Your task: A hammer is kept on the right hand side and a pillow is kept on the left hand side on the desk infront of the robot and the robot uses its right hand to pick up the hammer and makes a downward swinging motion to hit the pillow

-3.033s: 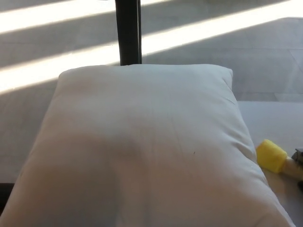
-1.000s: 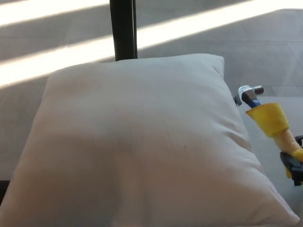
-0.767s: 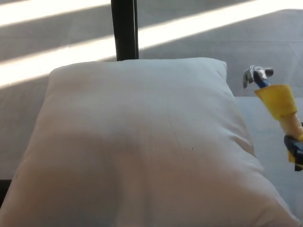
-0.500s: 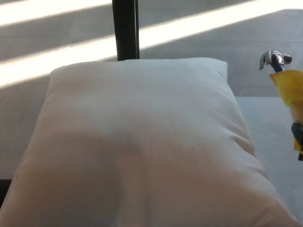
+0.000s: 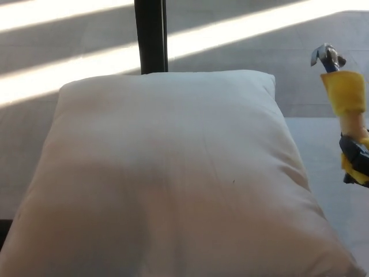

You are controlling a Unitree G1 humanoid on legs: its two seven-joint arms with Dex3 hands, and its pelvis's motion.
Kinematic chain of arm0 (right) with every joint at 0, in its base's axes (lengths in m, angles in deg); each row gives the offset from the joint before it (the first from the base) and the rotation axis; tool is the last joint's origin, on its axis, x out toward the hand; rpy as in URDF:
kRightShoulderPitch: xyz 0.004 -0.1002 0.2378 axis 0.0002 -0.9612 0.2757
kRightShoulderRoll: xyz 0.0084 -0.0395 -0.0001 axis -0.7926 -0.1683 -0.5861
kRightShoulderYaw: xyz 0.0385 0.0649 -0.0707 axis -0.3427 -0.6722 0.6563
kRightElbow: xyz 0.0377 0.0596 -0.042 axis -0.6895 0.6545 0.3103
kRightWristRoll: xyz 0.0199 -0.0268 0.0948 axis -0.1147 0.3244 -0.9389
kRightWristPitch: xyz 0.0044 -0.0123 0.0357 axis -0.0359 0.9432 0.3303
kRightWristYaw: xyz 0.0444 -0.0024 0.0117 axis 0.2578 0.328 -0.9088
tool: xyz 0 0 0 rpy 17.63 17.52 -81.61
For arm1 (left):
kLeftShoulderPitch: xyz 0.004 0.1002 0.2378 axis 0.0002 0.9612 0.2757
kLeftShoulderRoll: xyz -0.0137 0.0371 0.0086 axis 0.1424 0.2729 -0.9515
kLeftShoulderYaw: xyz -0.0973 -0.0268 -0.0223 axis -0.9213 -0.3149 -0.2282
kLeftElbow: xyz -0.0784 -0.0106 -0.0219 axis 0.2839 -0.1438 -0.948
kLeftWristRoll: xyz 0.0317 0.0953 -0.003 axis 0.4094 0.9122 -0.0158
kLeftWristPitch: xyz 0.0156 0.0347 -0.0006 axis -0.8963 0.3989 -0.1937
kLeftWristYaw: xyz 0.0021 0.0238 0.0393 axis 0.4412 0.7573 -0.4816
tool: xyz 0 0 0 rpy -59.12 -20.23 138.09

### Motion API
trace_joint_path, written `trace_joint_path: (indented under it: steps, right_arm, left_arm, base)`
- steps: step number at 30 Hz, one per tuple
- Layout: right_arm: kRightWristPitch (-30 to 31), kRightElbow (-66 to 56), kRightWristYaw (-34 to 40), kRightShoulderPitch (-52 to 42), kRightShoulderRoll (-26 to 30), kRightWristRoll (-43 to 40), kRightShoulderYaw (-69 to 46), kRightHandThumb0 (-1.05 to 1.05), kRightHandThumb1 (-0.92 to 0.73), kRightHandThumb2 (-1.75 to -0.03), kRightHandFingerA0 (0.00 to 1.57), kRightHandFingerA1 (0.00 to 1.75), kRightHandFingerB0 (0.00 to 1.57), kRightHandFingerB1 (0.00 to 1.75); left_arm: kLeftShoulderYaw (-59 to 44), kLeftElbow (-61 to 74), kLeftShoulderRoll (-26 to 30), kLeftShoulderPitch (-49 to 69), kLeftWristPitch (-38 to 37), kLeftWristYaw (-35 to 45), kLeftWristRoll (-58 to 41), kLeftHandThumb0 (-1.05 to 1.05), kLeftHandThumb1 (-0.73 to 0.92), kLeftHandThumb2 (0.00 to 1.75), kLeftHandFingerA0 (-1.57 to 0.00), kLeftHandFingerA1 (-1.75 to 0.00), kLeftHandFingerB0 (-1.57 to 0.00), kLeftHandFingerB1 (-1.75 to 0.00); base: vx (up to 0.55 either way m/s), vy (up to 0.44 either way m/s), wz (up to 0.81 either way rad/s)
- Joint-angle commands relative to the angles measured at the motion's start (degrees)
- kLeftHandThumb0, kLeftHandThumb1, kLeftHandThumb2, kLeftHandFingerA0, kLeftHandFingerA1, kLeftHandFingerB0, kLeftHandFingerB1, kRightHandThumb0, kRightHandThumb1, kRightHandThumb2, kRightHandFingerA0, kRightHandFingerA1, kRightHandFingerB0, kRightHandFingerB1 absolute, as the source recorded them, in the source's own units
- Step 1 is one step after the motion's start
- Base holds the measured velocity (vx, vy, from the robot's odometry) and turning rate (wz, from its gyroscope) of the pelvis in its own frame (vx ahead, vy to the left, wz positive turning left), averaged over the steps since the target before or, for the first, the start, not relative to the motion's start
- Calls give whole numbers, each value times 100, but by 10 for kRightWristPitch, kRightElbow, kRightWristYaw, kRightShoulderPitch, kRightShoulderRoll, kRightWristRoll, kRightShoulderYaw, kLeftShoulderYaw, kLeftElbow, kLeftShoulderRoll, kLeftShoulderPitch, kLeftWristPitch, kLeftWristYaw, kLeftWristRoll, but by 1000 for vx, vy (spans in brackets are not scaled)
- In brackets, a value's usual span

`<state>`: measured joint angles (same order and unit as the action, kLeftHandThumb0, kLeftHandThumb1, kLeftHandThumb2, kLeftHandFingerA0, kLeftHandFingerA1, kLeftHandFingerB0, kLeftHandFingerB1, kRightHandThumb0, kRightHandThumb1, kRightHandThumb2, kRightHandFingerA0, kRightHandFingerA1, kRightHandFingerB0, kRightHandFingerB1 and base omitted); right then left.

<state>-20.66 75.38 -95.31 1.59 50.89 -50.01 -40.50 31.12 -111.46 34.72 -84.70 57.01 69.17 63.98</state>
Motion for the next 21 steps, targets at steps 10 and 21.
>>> trace_joint_path:
  steps: [10,21]
  right_arm:
    - [96,-7,-77,89,-6,-113,38,-33,-62,-115,111,175,81,175]
    - [88,3,-53,107,0,-117,34,-35,-67,-112,106,175,79,175]
  left_arm:
    - [-2,-7,9,8,-11,2,-5,-77,80,64,-65,-62,-66,-50]
    - [-1,-7,9,8,-9,0,-5,-77,80,64,-65,-63,-67,-50]
  base:
    - [0,0,0]
    - [0,0,0]
